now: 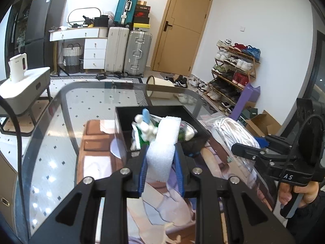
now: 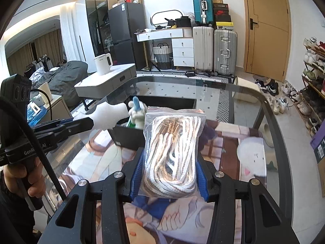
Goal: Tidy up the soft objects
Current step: 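Carry the foam block and bagged rope over the black box with both grippers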
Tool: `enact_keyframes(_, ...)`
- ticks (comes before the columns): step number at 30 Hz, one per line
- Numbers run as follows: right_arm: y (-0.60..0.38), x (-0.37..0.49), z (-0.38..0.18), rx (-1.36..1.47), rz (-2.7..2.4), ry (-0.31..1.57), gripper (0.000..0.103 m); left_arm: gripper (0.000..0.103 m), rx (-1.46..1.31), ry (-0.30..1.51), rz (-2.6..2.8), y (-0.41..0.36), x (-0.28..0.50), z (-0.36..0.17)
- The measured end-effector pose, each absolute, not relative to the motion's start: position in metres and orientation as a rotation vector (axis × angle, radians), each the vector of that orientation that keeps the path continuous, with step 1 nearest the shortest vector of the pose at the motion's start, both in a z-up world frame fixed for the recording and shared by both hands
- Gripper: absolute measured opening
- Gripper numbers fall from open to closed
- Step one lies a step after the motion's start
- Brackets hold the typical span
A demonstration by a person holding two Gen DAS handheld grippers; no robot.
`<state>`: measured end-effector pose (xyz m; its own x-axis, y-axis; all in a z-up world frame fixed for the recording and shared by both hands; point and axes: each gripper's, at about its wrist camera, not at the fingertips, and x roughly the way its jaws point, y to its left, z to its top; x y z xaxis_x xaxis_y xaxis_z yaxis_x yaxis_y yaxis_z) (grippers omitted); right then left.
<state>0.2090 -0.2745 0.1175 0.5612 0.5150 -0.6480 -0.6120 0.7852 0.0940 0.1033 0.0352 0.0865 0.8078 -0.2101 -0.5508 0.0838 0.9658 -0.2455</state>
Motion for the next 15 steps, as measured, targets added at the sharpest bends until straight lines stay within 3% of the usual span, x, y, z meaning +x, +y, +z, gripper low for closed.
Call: enact_keyframes(15, -0.232, 0.267, 0.116, -0.208, 0.701, 0.718, 0.046, 0.022, -0.23, 0.599, -0.098, 0.055, 0.154, 0.076)
